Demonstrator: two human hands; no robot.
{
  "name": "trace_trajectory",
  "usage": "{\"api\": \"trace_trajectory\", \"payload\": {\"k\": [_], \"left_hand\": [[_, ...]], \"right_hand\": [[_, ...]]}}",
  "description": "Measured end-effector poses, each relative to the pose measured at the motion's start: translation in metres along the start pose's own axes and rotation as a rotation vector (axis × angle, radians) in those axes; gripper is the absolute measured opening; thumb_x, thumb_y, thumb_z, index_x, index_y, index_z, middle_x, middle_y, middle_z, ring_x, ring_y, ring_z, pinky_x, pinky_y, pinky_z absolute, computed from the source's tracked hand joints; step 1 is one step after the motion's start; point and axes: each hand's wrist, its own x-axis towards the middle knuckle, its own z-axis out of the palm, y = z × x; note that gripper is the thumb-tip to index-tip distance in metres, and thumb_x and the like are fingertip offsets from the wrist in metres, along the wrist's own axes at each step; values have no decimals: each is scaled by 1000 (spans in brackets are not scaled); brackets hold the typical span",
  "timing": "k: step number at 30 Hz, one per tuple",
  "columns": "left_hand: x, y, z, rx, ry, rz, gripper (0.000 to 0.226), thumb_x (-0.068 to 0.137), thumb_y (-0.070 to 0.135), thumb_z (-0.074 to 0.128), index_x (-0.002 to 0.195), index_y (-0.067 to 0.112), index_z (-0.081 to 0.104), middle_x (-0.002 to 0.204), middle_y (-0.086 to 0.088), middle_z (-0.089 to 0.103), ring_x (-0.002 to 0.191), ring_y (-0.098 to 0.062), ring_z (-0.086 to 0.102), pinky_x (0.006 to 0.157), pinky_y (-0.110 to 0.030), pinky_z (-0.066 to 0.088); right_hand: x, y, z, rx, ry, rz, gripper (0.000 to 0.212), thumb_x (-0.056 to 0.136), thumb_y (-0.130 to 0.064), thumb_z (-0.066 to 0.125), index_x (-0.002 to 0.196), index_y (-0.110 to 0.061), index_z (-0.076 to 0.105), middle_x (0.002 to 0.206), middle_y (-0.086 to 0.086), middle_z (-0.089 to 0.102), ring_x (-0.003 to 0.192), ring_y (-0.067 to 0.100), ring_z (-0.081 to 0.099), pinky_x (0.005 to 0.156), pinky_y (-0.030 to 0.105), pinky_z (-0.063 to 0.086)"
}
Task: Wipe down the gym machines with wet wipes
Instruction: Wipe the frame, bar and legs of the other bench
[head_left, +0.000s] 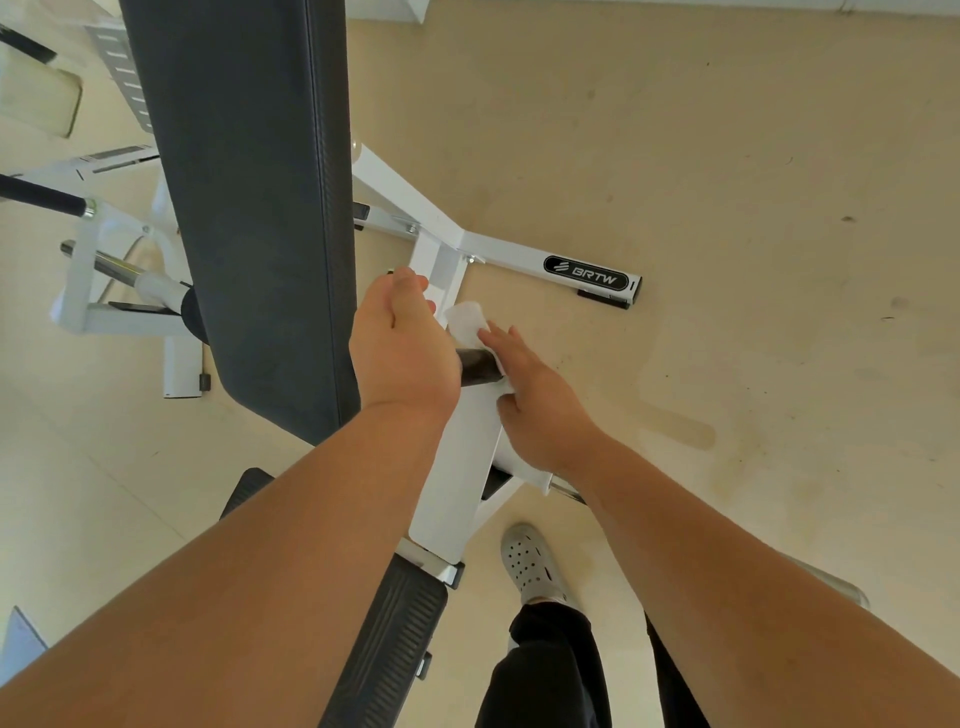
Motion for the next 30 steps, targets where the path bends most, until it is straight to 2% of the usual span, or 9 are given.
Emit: {"api": "trace_trajectory", "payload": {"k": [3, 8, 13, 17, 20, 22, 25, 27, 30], "left_hand": [[0, -1, 0, 25, -11, 3, 32, 108, 33, 33, 113, 23, 63, 109, 4, 66, 100, -6, 59, 71, -15, 37], [1, 0, 1, 58, -30, 1, 24, 108, 30, 35, 104, 29, 59, 102, 6, 64, 94, -7, 59, 77, -22, 44], [2, 1, 2, 72, -29, 27, 27, 108, 33, 34, 100, 32, 59, 99, 8, 65, 95, -8, 60, 80, -25, 47], [3, 1, 0, 75, -23, 43, 27, 108, 32, 34, 104, 27, 60, 99, 5, 65, 94, -8, 60, 78, -24, 45], [4, 0, -1, 81, -21, 31, 26, 108, 32, 34, 101, 28, 59, 99, 4, 65, 93, -9, 59, 82, -29, 49], [3, -1, 0, 91, -27, 29, 26, 108, 31, 35, 94, 33, 57, 97, 6, 64, 93, -10, 59, 85, -32, 51], [2, 0, 0, 120, -27, 45, 28, 108, 31, 34, 89, 39, 53, 95, 9, 63, 94, -11, 60, 86, -31, 51], [3, 0, 1, 135, -23, 54, 29, 108, 31, 34, 88, 40, 52, 95, 10, 63, 95, -10, 60, 86, -31, 51], [3, 1, 1, 130, -24, 43, 29, 108, 32, 34, 90, 40, 55, 97, 9, 65, 95, -8, 60, 87, -31, 49]], "right_hand": [[-12, 3, 6, -52, -37, -25, 88, 88, 5, 45, 164, -26, 13, 172, -8, 9, 157, 15, -12, 129, 42, -4], [-40, 10, 10, -9, -97, -12, 97, 88, -8, 49, 162, -30, -9, 171, -11, -10, 154, 10, -24, 128, 41, -8], [3, 3, -3, -54, -104, -21, 95, 82, -4, 60, 163, -25, 15, 171, -9, 11, 157, 17, -16, 128, 48, -6], [23, 0, -12, -111, -164, -44, 86, 82, 7, 52, 158, -26, 30, 166, -7, 28, 158, 19, -10, 128, 48, -6], [-3, 6, -11, -88, -38, -71, 76, 91, 10, 43, 159, -23, 32, 166, -10, 29, 157, 9, -4, 130, 42, 2], [-23, 9, -10, -28, 49, -52, 60, 104, -5, 47, 160, -22, 32, 163, -17, 24, 153, -1, 0, 129, 38, 12], [-43, 3, -3, 44, -23, 16, 62, 108, -35, 47, 162, -23, 21, 163, -21, 8, 153, -5, -4, 129, 33, 12], [-40, -3, 0, 119, -62, 12, 69, 105, -42, 43, 164, -24, 12, 163, -23, 1, 152, -7, -9, 127, 26, 9], [-14, -8, -5, 108, -71, -9, 71, 99, -22, 42, 164, -20, 13, 169, -13, 8, 155, 1, -8, 122, 19, 5]]}}
